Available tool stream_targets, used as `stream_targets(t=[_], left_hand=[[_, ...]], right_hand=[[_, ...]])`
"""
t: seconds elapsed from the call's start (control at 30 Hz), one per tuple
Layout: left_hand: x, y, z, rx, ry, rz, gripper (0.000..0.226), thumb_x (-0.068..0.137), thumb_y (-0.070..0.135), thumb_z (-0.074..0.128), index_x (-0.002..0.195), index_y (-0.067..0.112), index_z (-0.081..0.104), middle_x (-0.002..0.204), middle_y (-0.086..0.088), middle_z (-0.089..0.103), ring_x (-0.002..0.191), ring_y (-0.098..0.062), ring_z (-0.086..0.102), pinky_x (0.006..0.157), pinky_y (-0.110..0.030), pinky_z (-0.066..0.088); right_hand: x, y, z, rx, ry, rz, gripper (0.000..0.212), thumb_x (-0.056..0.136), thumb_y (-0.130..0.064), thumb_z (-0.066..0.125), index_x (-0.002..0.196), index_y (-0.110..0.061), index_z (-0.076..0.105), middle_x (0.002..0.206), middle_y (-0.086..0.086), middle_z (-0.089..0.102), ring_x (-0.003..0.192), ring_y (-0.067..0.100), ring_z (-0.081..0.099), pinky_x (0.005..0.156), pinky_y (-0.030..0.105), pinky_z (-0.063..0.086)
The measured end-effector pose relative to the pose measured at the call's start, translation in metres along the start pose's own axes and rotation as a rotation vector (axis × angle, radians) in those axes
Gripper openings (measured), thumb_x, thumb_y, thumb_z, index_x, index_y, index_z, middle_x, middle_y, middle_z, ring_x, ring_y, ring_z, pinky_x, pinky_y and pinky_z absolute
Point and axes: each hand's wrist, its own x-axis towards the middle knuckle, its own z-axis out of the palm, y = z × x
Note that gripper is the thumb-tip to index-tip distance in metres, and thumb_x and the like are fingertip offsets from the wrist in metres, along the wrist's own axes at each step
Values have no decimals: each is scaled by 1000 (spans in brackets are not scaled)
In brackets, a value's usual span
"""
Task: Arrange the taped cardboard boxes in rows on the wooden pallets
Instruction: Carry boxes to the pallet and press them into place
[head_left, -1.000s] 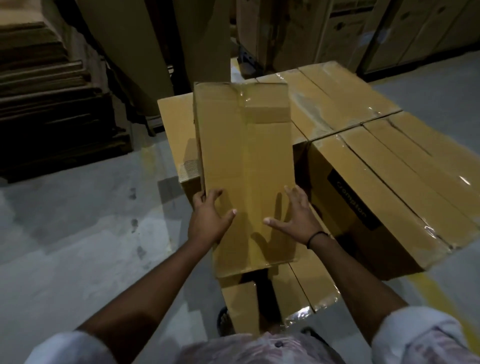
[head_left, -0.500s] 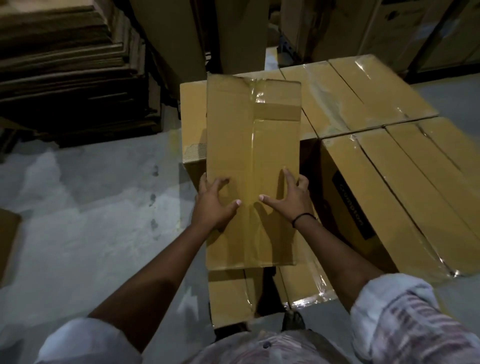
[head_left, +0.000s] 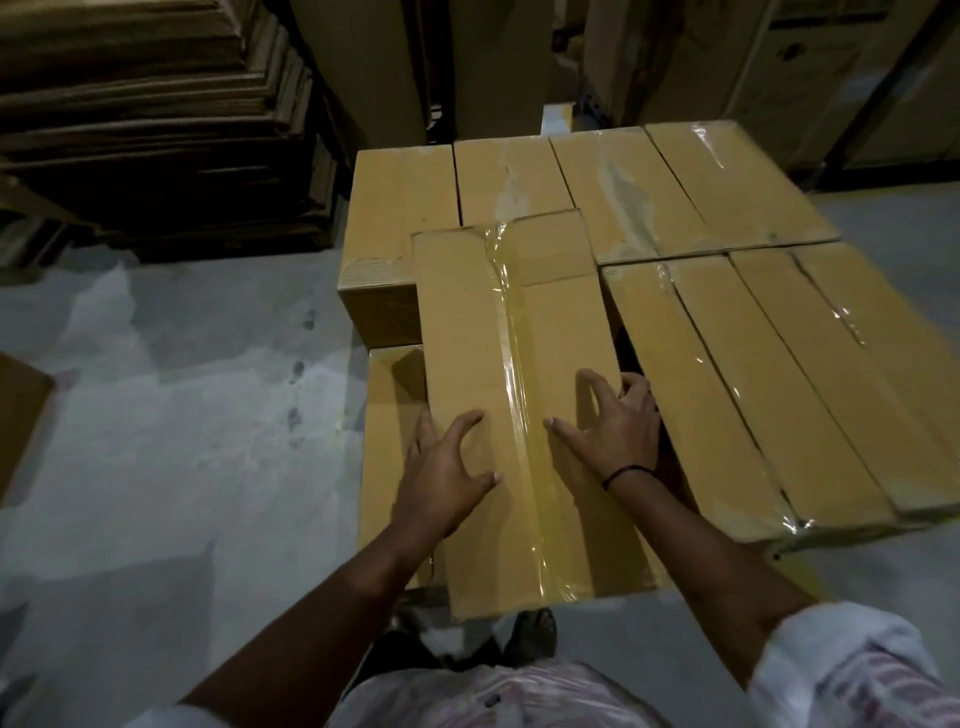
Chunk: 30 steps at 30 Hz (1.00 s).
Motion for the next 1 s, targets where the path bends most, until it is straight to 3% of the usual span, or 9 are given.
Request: stream_targets(t=[0.23,0.4,0.53,0.7,0.83,0.9,1.0], left_hand=[[-21,16,27,-22,-68,71,86,75,48,86,145,53,36,168,8,-1,150,-35,24,111,-53,44],[-2,15,49,-57,-258,-11,102,71,42,91,153,43,31,166,-4,11,147,-35,31,113,-53,43],[-26,-3,77,107,-443,48,114,70,46,91,160,36,22,168,-12,9,147,-35,33,117,-46,38],[-101,-15,101,53,-394,62,112,72,53,87,160,37,21,169,-4,8,148,-34,33,116,-48,40],[-143,-16,102,68,-375,113,100,80,34,86,160,34,27,167,-4,17,147,-26,36,116,-36,39],[-155,-18,100,79,-326,118,85,88,19,79,159,32,33,161,-1,35,135,-17,47,108,-28,43],[-162,-17,95,69,-251,95,69,94,9,68,154,30,42,129,3,63,101,-2,57,79,-13,48]], right_hand=[[-24,42,-10,-14,-8,65,76,72,-68,77,136,-37,53,143,13,34,127,32,43,106,44,41],[-7,53,1,-114,-262,105,80,79,-64,73,146,-32,43,156,14,23,136,38,35,113,49,36],[-28,55,15,-129,-462,50,76,84,-54,74,149,-28,44,158,11,27,141,38,30,115,49,33],[-124,73,17,-205,-539,-95,61,88,-55,66,140,-28,50,157,8,28,140,35,26,111,48,33],[-170,102,10,-269,-550,-215,60,91,-60,59,142,-31,47,159,5,24,142,33,23,115,47,28],[-177,115,1,-308,-543,-257,60,90,-62,59,141,-33,46,157,6,27,142,34,22,118,48,23],[-171,135,-11,-391,-508,-288,65,87,-53,67,143,-33,41,161,10,22,149,37,14,123,51,13]])
